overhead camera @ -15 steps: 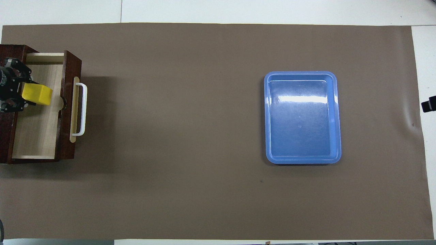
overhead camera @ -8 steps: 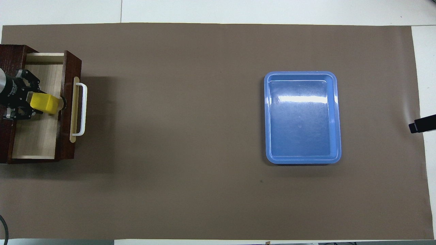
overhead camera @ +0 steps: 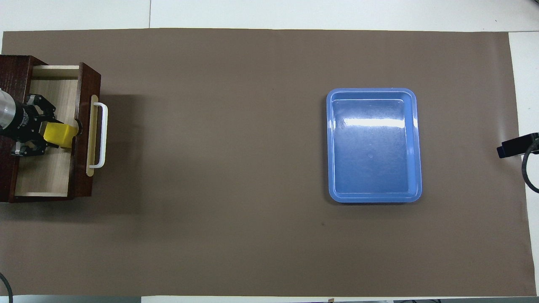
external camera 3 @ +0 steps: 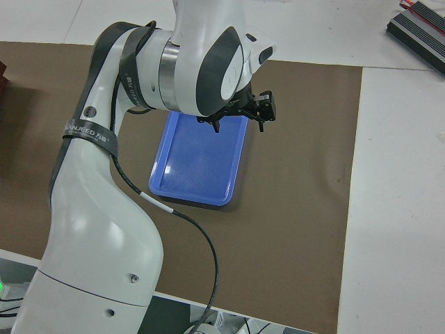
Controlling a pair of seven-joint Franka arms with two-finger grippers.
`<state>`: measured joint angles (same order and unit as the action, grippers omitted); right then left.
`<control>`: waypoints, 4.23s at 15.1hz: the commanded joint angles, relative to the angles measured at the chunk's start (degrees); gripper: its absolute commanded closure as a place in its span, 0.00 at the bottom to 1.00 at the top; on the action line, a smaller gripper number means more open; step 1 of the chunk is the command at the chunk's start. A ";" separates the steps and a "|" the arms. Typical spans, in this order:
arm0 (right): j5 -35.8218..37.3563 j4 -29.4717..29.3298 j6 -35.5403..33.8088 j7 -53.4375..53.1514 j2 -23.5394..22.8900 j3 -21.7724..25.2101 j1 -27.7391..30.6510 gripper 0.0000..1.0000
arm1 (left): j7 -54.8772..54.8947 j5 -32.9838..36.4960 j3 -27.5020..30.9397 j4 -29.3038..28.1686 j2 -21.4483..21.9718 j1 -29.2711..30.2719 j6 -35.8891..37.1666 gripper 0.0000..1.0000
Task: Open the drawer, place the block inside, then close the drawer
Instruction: 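Lower the cube into the drawer and open the left gripper, then move the left gripper to the white drawer handle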
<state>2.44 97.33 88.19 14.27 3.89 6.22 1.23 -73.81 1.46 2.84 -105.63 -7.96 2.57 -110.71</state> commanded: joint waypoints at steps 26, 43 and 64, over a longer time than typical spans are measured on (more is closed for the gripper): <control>1.60 -4.96 -4.52 -2.67 -1.26 -3.32 2.38 0.00 | 4.35 -1.11 -1.52 13.26 6.37 -6.33 13.67 0.00; 0.55 -5.23 -2.76 -2.67 -1.34 -3.50 2.29 0.00 | 55.62 -1.11 -2.05 10.55 9.27 -10.56 16.24 0.00; 0.64 -5.14 -3.02 -2.58 -1.34 -3.50 2.20 0.00 | 75.57 -0.67 -1.87 -4.05 5.94 -11.27 -1.87 0.00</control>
<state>2.61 91.52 84.57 12.78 1.84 3.31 3.08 0.47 0.74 0.91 -107.74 -2.62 -9.73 -109.84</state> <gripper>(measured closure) 0.000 0.000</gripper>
